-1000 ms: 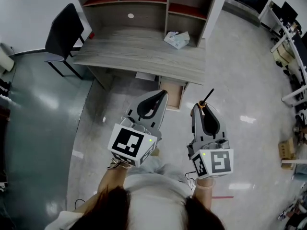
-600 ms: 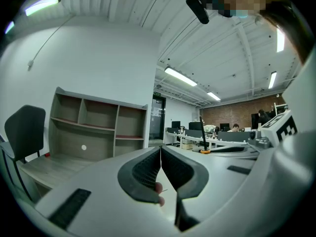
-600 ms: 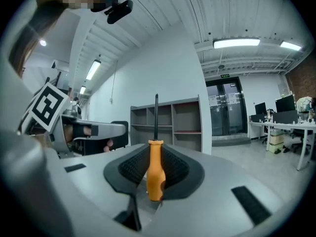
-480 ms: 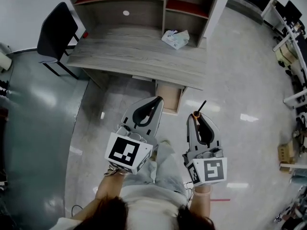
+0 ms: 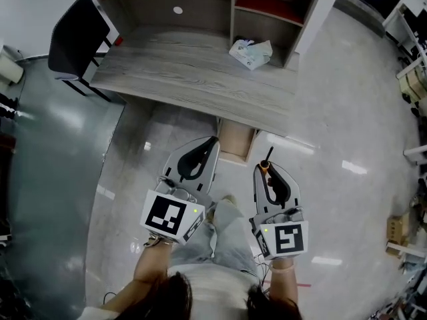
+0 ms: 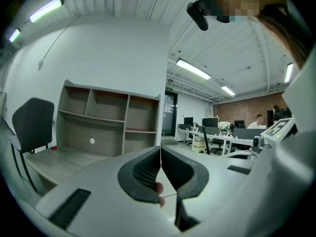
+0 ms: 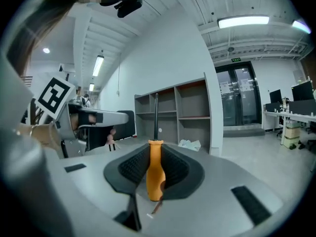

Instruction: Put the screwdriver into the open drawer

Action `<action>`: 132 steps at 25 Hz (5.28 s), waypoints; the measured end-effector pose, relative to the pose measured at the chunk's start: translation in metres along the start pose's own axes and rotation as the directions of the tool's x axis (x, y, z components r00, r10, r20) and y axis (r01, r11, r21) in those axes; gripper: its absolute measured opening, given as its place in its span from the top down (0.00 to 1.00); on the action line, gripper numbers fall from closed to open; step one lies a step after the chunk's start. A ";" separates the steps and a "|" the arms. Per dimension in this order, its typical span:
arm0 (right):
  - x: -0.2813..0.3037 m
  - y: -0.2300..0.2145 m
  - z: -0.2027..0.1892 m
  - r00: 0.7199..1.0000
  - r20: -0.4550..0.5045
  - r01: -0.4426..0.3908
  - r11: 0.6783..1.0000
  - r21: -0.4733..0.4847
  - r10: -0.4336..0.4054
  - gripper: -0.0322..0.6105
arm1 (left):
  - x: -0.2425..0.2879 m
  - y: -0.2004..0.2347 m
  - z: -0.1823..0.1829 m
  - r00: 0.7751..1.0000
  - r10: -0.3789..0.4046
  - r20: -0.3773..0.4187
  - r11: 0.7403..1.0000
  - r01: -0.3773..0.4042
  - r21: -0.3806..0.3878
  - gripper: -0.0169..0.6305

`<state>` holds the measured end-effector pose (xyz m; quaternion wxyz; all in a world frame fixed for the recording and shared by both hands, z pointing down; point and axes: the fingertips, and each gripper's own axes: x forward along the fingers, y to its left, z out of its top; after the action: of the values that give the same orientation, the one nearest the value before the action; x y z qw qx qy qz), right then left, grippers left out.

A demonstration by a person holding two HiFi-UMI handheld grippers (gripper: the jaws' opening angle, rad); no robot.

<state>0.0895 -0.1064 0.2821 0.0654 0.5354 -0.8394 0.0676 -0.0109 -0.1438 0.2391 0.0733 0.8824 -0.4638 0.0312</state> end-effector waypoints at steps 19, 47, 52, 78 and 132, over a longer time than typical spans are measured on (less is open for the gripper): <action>0.098 -0.001 -0.147 0.944 -0.280 -0.208 0.974 -0.087 0.176 0.82 | 0.045 0.084 -0.071 0.991 0.132 -0.009 0.990 -0.133 -0.057 0.95; 0.200 -0.019 -0.393 0.808 -0.583 -0.262 0.938 -0.226 0.085 0.82 | 0.065 0.170 -0.179 0.985 0.164 -0.061 0.982 -0.169 -0.083 0.95; 0.214 -0.022 -0.429 0.773 -0.629 -0.283 0.931 -0.229 0.081 0.82 | 0.066 0.177 -0.192 0.982 0.173 -0.071 0.979 -0.180 -0.095 0.95; 0.253 -0.035 -0.558 0.526 -0.851 -0.301 0.935 -0.190 -0.004 0.82 | 0.068 0.201 -0.266 0.974 0.187 -0.129 0.964 -0.208 -0.168 0.95; 0.235 -0.037 -0.558 0.519 -0.855 -0.175 0.976 -0.130 -0.020 0.77 | 0.075 0.182 -0.287 0.964 0.158 -0.212 0.968 -0.194 -0.158 0.95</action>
<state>0.0458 -0.2290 0.8748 0.5173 0.3862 -0.7253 0.2390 -0.1146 -0.2607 0.5497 0.1943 0.8200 -0.5318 0.0837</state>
